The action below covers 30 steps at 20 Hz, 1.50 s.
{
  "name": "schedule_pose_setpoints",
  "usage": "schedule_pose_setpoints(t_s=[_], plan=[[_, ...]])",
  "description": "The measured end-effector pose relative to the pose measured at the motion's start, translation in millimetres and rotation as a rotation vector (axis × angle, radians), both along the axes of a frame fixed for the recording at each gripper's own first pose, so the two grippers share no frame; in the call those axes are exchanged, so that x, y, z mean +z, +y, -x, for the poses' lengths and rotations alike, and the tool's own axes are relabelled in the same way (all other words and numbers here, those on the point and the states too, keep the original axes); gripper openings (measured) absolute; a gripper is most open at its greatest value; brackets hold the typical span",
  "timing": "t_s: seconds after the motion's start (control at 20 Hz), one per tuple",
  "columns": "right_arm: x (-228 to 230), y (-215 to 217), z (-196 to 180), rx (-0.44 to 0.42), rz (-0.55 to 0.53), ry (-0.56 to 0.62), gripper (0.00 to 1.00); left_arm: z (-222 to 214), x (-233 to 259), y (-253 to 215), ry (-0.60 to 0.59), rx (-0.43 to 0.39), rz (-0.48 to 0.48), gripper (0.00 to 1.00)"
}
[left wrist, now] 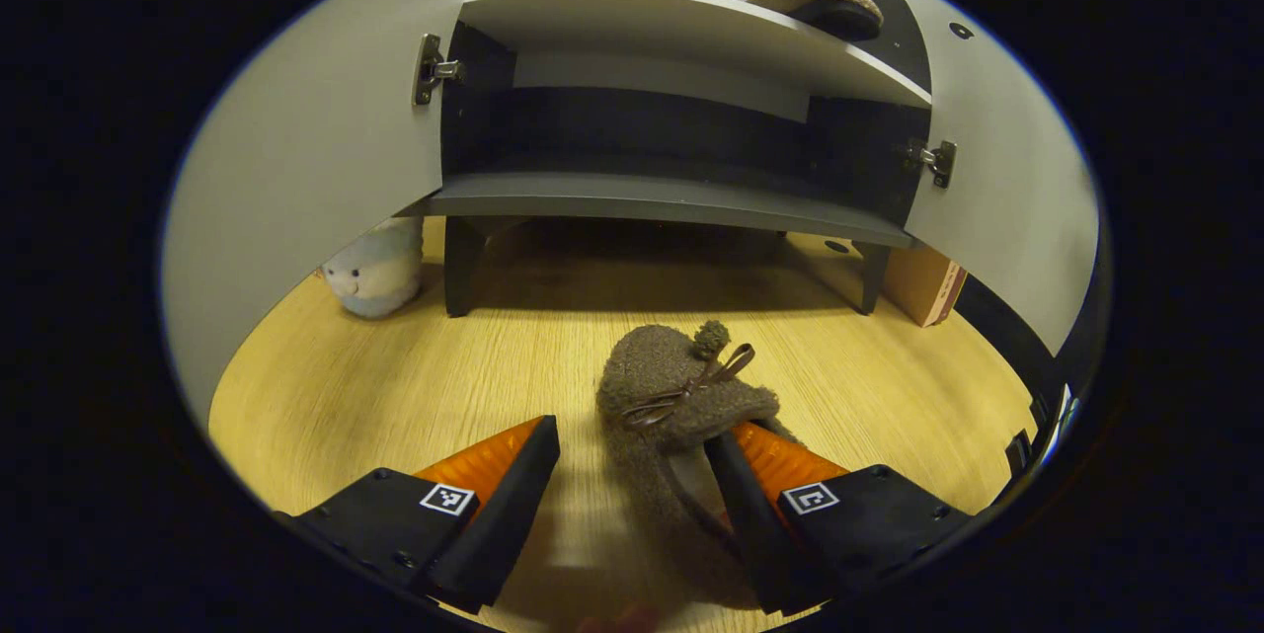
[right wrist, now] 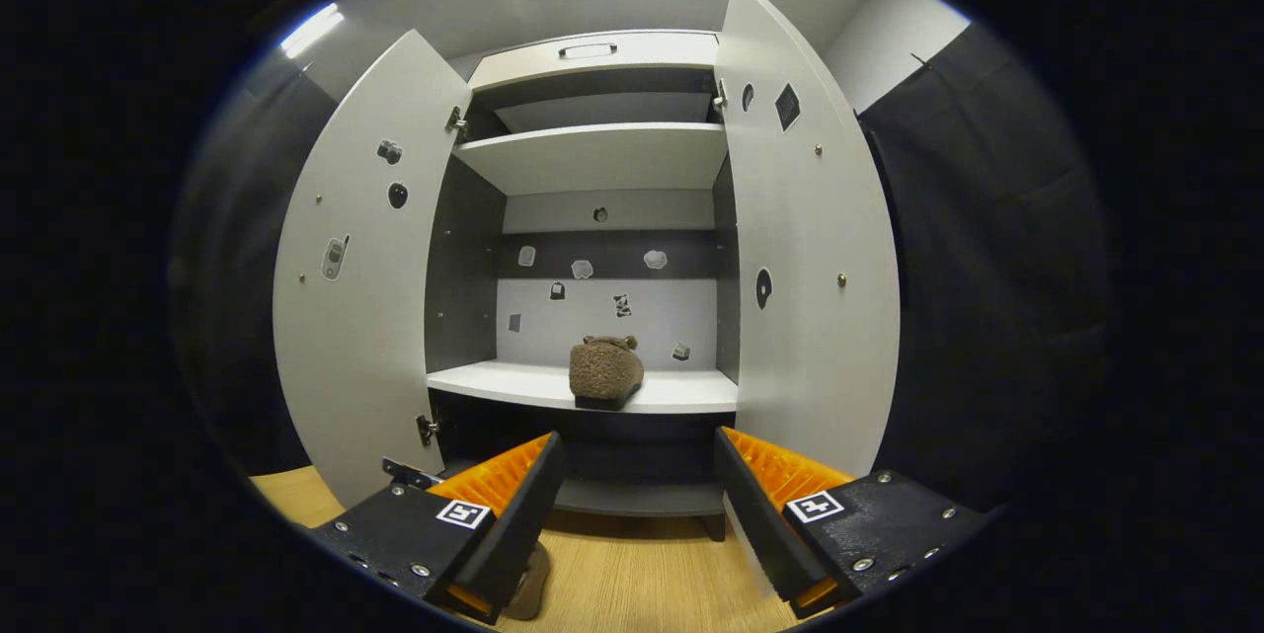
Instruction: Grab one shoe with the right hand and put it into the shoe cabinet, grab the other shoe with the left hand and put it into the shoe cabinet; then close the right door with the right hand and the left door with the left hand.
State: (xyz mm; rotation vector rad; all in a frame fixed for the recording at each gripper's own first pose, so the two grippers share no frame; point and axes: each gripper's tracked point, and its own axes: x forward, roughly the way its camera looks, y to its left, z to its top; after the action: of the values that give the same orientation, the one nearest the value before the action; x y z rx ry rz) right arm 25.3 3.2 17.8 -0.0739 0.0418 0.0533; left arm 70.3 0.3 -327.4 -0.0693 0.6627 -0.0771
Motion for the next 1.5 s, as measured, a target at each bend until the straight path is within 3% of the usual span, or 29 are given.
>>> schedule_pose_setpoints(t_s=[0.1, 0.2, 0.3, 0.45, 0.55, 0.85, 1.05, 1.25, 1.45, 1.5], plan=[[3, 2, -4, 0.011, 0.019, -0.003, 0.93, -10, -7, 12, -0.03, 0.028, -0.065, 0.98], [4, 4, -7, 0.024, 0.032, -0.002, 0.93, -13, -15, 9, -0.034, 0.017, -0.06, 1.0], [4, 9, -10, 0.044, 0.022, -0.004, 0.93, -12, -10, 5, -0.049, 0.028, -0.041, 0.84], [-3, 8, -10, 0.053, 0.021, 0.013, 0.93, -12, 7, 5, -0.093, 0.033, -0.052, 0.35], [-7, 7, -11, 0.057, 0.018, 0.019, 0.93, -8, 23, 0, -0.109, 0.017, 0.003, 0.23], [-3, 0, -15, 0.043, 0.007, 0.004, 0.93, -10, 152, 18, -0.291, 0.077, -0.003, 0.22], [-2, -2, -19, 0.042, -0.002, -0.007, 0.93, -28, 259, 18, -0.375, 0.098, 0.071, 0.22], [8, 0, -21, 0.047, -0.006, -0.035, 0.93, -80, 341, 9, -0.47, 0.042, 0.091, 0.24], [5, -2, -19, 0.05, -0.009, -0.036, 0.93, -157, 379, 14, -0.499, 0.044, -0.013, 0.19], [3, 0, -19, 0.056, -0.014, -0.028, 0.93, -180, 381, 14, -0.486, 0.053, -0.023, 0.24]])
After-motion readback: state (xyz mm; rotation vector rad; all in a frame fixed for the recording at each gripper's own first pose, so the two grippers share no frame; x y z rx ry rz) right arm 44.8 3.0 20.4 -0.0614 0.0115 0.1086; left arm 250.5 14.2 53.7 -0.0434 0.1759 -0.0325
